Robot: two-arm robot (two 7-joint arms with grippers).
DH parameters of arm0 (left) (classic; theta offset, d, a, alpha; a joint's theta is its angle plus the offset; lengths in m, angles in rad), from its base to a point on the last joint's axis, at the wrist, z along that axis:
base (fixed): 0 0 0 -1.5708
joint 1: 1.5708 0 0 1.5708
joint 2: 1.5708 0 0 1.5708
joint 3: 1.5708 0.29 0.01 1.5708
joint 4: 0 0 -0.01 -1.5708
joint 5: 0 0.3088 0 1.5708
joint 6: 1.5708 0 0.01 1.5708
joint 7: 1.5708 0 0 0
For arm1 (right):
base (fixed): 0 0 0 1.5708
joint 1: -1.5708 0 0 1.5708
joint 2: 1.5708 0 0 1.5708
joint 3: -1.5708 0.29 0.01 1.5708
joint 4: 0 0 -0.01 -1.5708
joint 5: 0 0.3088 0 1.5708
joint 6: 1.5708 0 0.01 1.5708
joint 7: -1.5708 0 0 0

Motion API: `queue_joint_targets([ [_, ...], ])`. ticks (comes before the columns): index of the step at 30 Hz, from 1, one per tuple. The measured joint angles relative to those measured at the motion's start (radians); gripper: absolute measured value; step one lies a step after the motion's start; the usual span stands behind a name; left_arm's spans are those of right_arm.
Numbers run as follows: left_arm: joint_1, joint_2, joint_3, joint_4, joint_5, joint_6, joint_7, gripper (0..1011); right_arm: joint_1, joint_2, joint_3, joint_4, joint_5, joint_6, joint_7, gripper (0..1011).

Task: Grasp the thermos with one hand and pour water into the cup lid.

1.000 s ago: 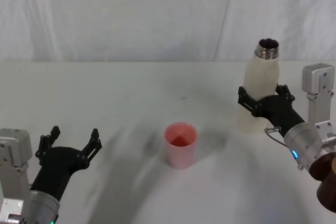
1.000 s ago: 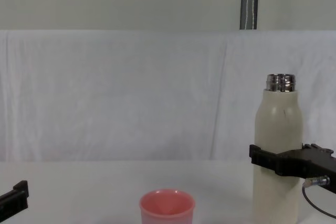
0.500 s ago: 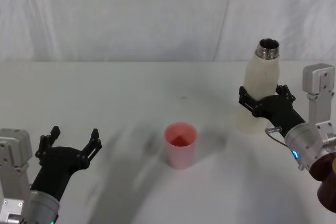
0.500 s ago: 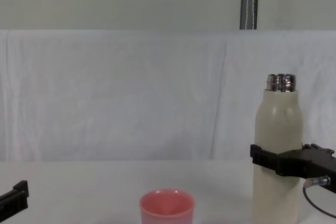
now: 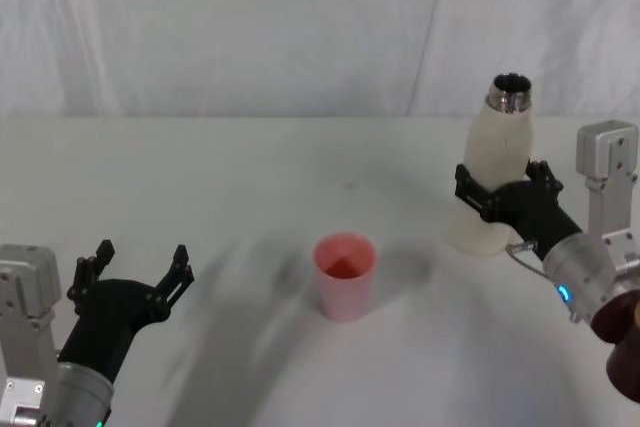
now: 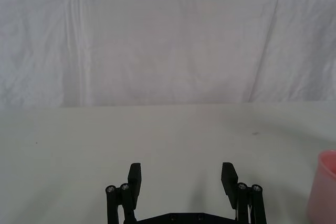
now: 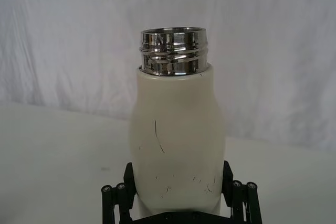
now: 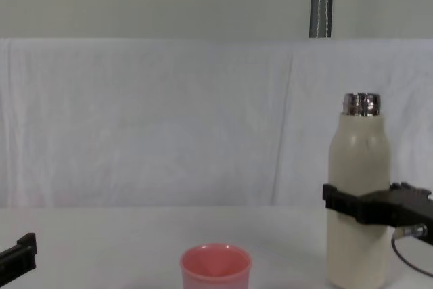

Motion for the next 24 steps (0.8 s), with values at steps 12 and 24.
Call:
queue_joint_targets([
  [12, 0.0, 0.0, 0.0, 0.0, 0.0, 0.0, 0.0, 1001, 0.002, 0.067, -0.008, -0.12, -0.04, -0.004, 0.02, 959],
  [24, 0.0, 0.0, 0.0, 0.0, 0.0, 0.0, 0.0, 1001, -0.028, 0.169, -0.023, -0.237, -0.139, -0.009, 0.04, 959],
])
